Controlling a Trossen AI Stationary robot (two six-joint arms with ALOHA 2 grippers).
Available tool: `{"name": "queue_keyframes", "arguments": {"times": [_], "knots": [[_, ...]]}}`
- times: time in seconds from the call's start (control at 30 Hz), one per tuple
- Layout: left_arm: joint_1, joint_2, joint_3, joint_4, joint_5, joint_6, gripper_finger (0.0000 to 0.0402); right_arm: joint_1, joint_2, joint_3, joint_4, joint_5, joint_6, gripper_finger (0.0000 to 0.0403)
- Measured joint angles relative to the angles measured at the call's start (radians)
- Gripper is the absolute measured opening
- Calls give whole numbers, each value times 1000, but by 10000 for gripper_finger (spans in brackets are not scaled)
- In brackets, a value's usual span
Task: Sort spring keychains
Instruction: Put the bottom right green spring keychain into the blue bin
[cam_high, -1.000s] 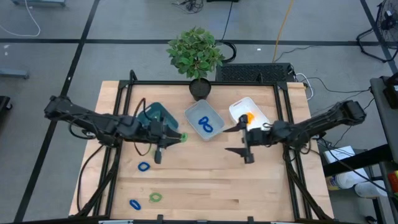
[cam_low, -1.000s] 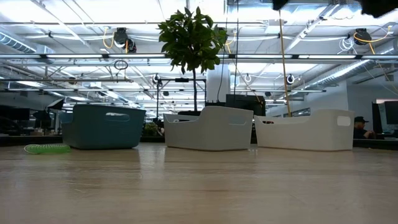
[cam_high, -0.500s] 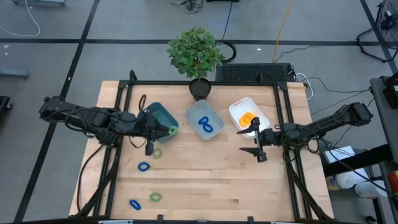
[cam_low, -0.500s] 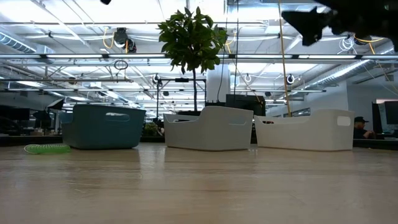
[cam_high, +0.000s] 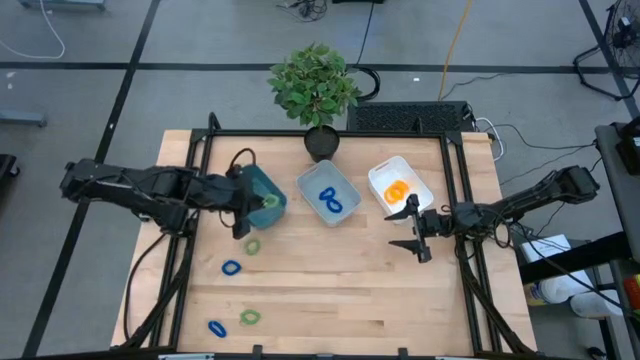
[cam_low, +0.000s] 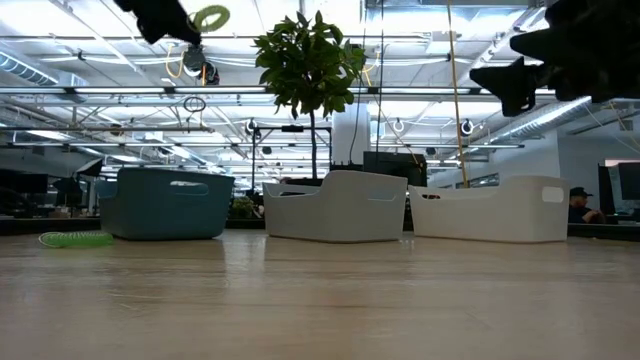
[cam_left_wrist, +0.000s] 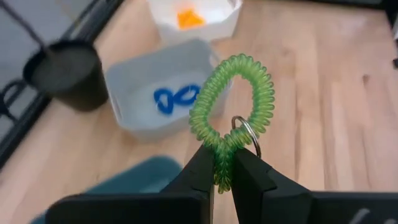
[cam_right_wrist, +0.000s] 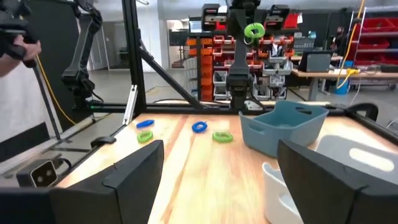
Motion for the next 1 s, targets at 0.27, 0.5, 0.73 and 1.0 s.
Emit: {"name": "queue_keyframes", "arguments": {"times": [0.27,0.5,0.73,1.0], "knots": [[65,2,0,-68,52,-43,30,0,-5,-72,-1,-1,-30,297],[62,2,-3,-66,54,-45,30,0,-10,-73,-47,0,-58,297],[51,2,-30,-49,64,-68,30,0,-134,-73,-194,84,-52,297],[56,2,-47,-73,71,-109,30,0,-428,-75,-482,110,-48,297]]}}
